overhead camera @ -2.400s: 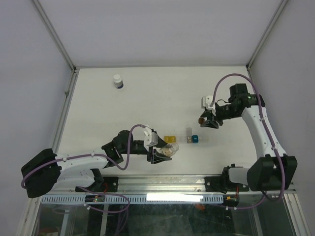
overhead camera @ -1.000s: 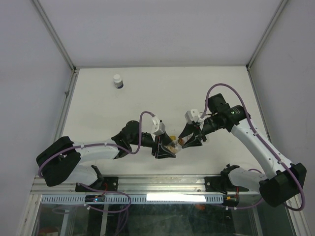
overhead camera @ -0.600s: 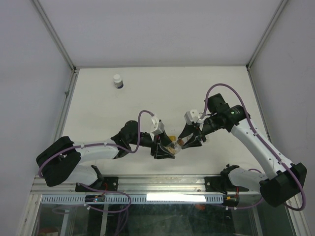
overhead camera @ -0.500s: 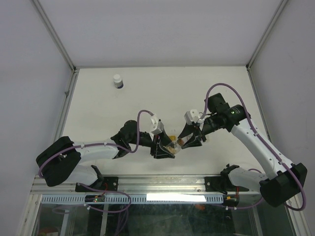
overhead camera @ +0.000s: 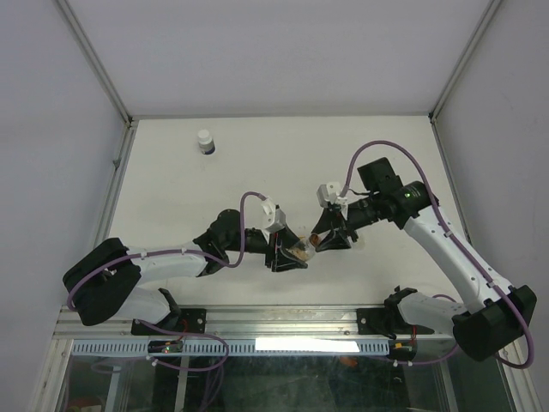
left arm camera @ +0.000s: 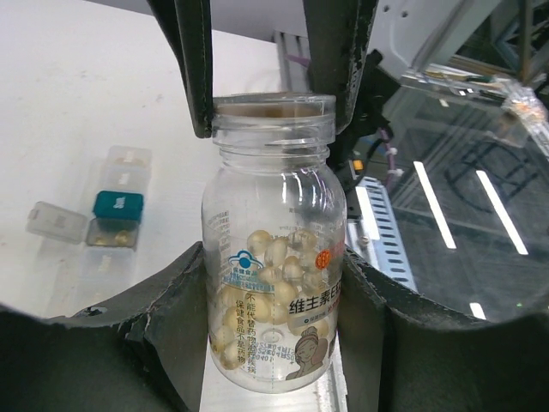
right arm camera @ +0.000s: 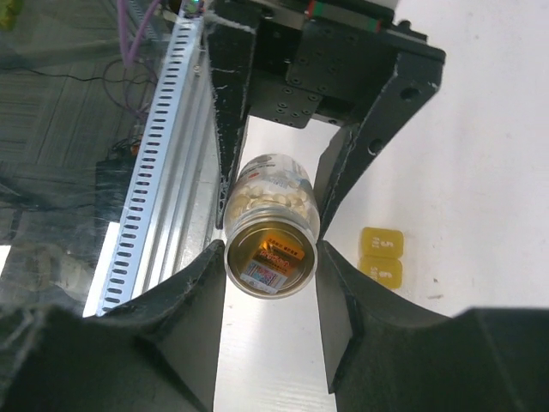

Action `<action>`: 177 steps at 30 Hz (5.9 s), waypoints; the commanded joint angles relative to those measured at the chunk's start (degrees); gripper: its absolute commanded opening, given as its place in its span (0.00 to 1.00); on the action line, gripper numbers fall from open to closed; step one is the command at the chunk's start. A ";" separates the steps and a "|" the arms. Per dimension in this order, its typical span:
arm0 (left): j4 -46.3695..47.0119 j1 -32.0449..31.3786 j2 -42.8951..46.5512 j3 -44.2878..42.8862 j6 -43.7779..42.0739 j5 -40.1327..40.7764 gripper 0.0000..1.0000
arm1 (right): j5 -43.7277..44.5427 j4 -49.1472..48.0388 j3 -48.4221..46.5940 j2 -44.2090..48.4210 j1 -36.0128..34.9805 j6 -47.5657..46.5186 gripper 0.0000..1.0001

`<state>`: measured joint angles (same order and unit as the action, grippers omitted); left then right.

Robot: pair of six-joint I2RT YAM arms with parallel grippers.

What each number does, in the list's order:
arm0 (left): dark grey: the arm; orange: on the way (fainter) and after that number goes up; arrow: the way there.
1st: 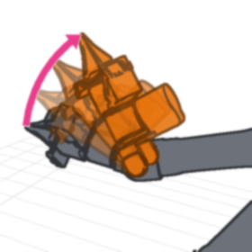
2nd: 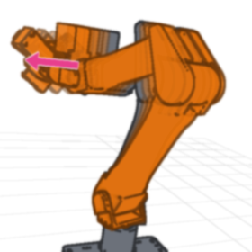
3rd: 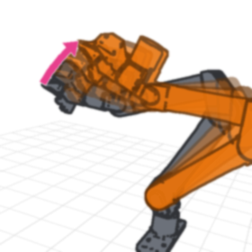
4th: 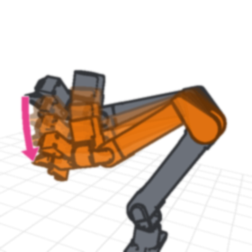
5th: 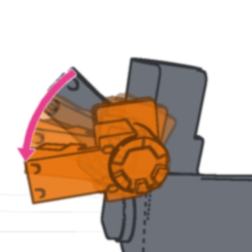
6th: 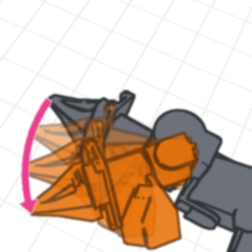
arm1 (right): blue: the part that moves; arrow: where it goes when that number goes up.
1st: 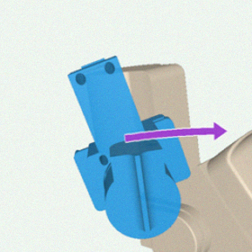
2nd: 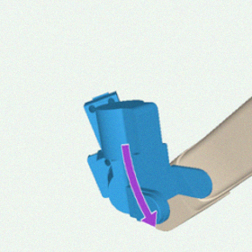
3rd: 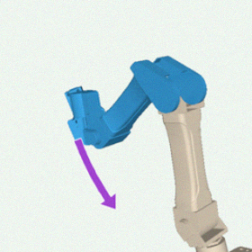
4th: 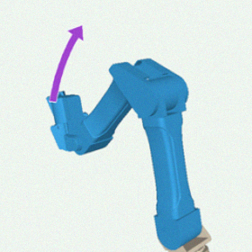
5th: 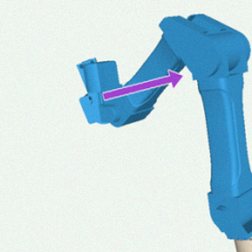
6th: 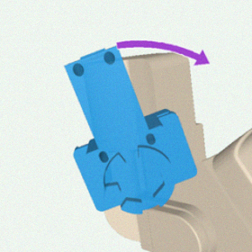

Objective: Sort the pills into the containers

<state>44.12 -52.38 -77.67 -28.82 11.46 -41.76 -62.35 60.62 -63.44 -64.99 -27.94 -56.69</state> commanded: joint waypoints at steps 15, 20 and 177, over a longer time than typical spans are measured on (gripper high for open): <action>4.11 -0.27 -1.11 -11.70 -12.44 30.28 0.00 | 16.34 -16.01 -1.88 -6.13 -0.19 39.64 0.18; 3.12 -0.27 -3.79 -13.67 -13.22 29.98 0.00 | 12.25 -16.24 -3.66 -8.18 0.08 44.99 0.19; 2.28 0.30 5.83 -9.35 -8.16 37.27 0.00 | 16.84 -14.52 -3.37 -8.66 -2.10 45.47 0.34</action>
<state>30.48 -52.51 -73.49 -33.28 4.80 -20.38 -48.71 48.90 -69.65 -71.13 -29.17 -26.44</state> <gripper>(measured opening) 0.510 0.445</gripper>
